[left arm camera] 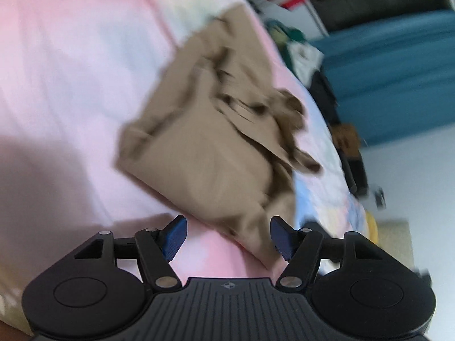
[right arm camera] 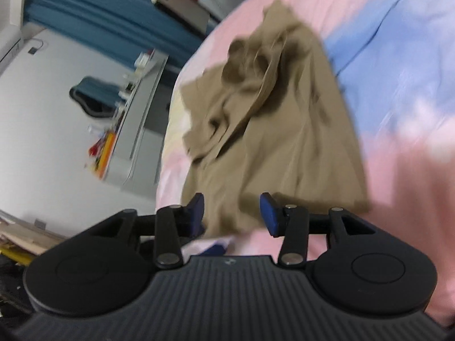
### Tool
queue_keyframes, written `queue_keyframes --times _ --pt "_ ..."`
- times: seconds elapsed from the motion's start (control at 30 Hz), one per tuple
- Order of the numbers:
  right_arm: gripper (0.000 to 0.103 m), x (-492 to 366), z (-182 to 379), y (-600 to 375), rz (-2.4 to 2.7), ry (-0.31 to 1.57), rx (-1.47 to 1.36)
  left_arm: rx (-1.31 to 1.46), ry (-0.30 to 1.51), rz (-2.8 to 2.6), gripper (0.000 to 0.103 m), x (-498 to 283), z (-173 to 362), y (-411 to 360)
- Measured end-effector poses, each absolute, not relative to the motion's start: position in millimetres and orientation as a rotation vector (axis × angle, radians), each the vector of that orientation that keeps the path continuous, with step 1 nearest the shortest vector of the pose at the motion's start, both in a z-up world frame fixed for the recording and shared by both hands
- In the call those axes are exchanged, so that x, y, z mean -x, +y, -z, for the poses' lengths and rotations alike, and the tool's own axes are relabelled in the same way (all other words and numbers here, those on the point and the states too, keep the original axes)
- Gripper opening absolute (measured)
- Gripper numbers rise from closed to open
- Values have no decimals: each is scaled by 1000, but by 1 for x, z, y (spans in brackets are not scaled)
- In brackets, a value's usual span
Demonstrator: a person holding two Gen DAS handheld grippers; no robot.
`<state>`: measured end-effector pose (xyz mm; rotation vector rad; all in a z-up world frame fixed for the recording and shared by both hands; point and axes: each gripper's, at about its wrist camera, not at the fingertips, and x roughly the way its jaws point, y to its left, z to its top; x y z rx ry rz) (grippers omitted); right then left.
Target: Fold clothes
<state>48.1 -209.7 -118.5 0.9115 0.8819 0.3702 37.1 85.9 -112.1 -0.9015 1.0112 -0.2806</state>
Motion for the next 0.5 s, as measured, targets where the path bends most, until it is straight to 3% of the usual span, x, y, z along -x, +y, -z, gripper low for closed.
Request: queue_keyframes --times 0.1,0.23,0.5 --pt "49 -52 136 -197 -442 946 -1030 991 969 222 66 -41 119 98" --pt "63 -53 170 -203 -352 1017 -1240 1055 891 254 66 -44 114 101" --pt "64 -40 189 -239 -156 861 -1501 1056 828 338 66 -43 106 94"
